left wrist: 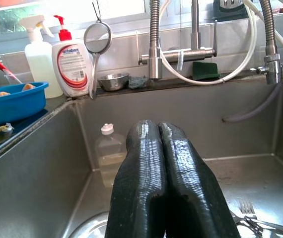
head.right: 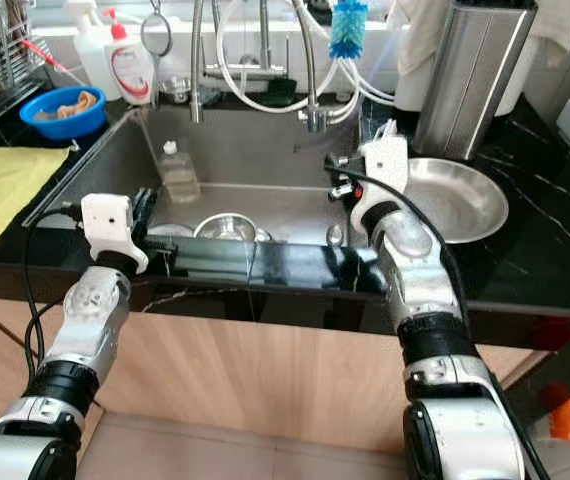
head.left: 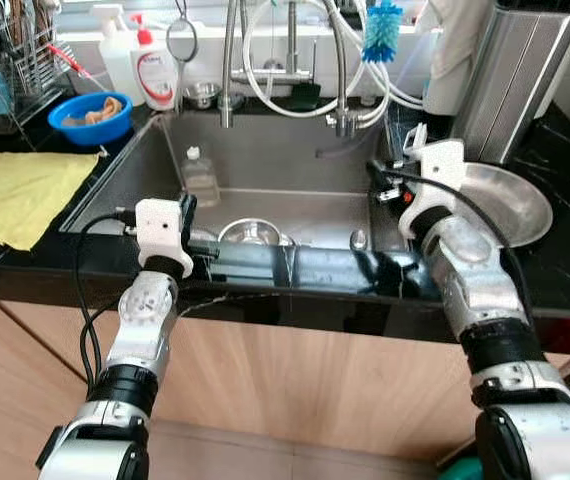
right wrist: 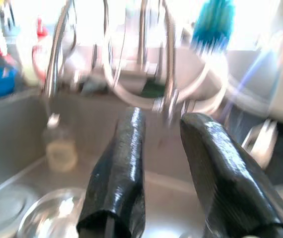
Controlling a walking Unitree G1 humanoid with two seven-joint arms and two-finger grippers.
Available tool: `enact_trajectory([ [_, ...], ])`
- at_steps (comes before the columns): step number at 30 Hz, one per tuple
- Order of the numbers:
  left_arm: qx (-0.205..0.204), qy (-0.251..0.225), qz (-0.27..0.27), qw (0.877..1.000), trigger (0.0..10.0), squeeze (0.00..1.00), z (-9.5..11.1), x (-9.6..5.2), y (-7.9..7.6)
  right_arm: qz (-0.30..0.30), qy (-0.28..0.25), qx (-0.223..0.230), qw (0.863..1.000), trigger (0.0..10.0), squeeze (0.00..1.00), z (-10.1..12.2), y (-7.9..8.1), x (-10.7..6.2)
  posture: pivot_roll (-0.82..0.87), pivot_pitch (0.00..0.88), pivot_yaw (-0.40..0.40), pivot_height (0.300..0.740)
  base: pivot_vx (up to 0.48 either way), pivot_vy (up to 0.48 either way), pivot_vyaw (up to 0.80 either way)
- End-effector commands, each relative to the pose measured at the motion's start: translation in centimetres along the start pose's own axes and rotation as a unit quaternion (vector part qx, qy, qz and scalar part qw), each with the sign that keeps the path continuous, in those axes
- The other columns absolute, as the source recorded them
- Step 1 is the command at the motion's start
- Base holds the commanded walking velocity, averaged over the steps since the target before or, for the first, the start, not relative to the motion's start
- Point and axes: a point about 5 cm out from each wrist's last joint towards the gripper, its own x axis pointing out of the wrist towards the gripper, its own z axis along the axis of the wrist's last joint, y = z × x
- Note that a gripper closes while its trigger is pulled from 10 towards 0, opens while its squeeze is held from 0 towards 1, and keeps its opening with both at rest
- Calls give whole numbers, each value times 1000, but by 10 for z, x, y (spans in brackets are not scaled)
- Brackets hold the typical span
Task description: Kitchen organization
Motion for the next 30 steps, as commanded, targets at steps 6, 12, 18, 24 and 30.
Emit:
enact_trajectory([
  [6, 9, 2, 4, 1000, 10000, 0, 0, -1, 5, -111, -38, -43, 992, 10000, 0, 31, -39, -20, -45, 0, 42, 740, 0, 0, 0],
  [12, 8, 1, 4, 1000, 10000, 0, 0, -2, 4, -208, -14, -50, 977, 10000, 475, 34, -78, -52, -43, 0, 38, 740, 0, 0, 0],
  [18, 6, 5, -2, 1000, 10000, 0, -2, -3, 2, -324, 61, 14, 944, 10000, 1000, 2, -116, -100, -55, 0, 41, 740, 0, 0, 0],
  [24, 6, 4, -7, 1000, 10000, 0, -1, -2, -1, -326, 112, 31, 938, 10000, 0, -16, -110, -109, -46, 0, 43, 740, 0, 0, 0],
  [30, 9, 3, -7, 1000, 10000, 0, 0, -2, 2, -327, 102, 62, 937, 10000, 0, -16, -108, -105, -39, 0, 42, 740, 0, 0, 0],
])
